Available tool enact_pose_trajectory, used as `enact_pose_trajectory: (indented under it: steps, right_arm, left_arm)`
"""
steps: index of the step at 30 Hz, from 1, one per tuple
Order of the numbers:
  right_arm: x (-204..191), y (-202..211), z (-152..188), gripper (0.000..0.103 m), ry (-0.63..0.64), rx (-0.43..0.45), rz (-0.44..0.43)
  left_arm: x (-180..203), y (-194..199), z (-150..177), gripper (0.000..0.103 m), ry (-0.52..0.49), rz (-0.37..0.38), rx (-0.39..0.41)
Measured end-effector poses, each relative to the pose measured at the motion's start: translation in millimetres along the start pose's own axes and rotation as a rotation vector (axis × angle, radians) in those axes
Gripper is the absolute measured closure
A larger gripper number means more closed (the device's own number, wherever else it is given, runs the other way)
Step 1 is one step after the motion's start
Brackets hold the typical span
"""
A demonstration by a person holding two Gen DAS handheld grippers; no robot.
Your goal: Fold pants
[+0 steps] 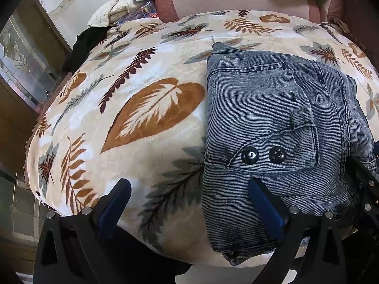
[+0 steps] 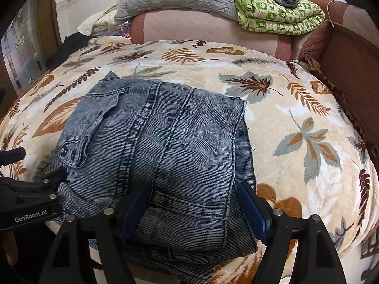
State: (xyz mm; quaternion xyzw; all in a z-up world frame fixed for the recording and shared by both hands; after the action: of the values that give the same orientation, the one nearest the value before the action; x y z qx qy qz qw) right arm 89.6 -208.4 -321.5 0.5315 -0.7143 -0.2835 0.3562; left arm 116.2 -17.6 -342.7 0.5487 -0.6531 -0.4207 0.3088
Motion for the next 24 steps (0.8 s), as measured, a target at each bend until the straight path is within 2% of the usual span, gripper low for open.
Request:
enact_pose_trajectory:
  steps: [24]
  right_arm:
    - [-0.4,0.4,0.1,0.023,0.003,0.001,0.002]
  left_arm:
    - [0.6,1.4,0.7,0.003,-0.002,-0.008,0.008]
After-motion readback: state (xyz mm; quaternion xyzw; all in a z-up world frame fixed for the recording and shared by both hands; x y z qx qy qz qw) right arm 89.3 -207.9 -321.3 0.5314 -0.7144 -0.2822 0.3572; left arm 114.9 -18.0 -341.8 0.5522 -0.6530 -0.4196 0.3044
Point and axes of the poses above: each gripper's, at about its wrist camera, not at the fingertips, and y roughly against the way its jaws point, x to its right, z to its underside, the point moved 10 cm from there along -y, roughly the way its jaws point, and after that the axes turned 12 degrees about z, right-handed, at the moved point
